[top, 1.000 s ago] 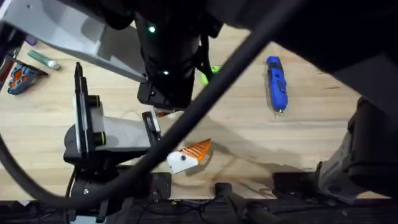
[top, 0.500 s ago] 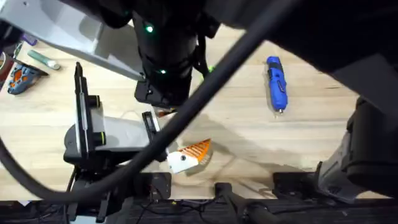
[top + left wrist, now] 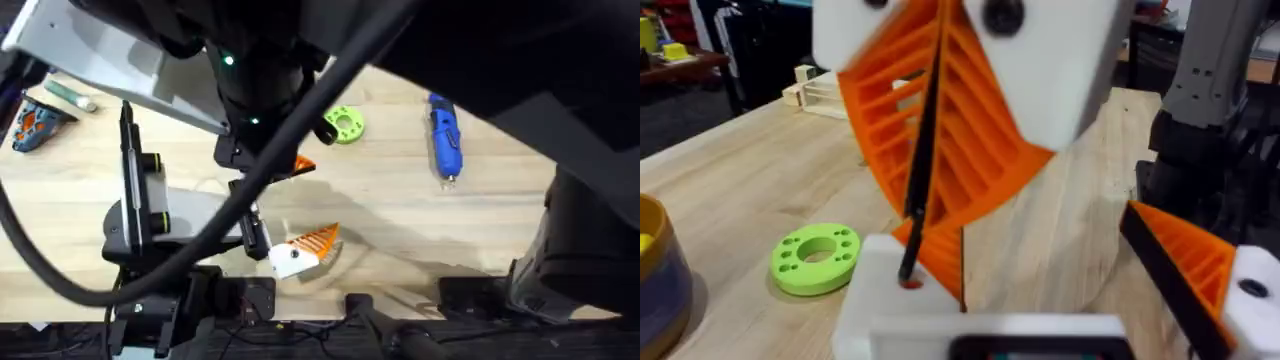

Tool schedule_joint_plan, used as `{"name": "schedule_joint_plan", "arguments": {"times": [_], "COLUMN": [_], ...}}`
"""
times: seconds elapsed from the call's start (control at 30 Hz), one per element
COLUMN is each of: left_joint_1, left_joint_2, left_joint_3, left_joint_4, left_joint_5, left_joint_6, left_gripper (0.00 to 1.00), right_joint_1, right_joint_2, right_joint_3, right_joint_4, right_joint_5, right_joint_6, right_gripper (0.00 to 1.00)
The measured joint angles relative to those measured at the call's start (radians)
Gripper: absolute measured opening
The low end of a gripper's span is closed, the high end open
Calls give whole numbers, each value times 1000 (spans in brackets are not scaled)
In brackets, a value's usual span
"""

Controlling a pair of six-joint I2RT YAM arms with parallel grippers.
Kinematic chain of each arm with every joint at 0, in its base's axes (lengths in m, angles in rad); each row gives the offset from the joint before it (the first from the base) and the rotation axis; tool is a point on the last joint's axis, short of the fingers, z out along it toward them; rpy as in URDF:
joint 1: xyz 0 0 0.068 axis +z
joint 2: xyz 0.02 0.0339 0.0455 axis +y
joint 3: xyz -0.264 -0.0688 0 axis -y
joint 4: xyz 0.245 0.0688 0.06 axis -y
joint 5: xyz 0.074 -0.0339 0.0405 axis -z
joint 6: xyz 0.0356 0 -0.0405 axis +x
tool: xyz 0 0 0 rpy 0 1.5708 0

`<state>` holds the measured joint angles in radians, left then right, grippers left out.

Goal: Pick up the gripper from the table and insert it into the empty holder that is missing its gripper. Then pick up a screw, insert it into the mounting hole, and use the screwdriver to tighten it. Finally, clean up the table by picking up the vegetable and placing it into the bucket.

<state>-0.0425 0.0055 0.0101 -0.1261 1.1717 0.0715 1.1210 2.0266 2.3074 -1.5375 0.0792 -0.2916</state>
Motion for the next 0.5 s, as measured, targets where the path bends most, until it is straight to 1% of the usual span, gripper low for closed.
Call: {"name": "schedule_joint_plan", "arguments": {"times": [0.5], "left_joint_1": [0], "left_joint_2": [0], "left_joint_3": [0], "left_joint_4": [0], "left_joint_5": [0], "left_joint_6": [-1], "left_gripper": [985], "right_joint_1": [0], "right_joint_2": [12], "right_joint_3": [0], "right_joint_4": [-4], "right_joint_5": [0], "right_joint_6": [0], "right_gripper": [7]}}
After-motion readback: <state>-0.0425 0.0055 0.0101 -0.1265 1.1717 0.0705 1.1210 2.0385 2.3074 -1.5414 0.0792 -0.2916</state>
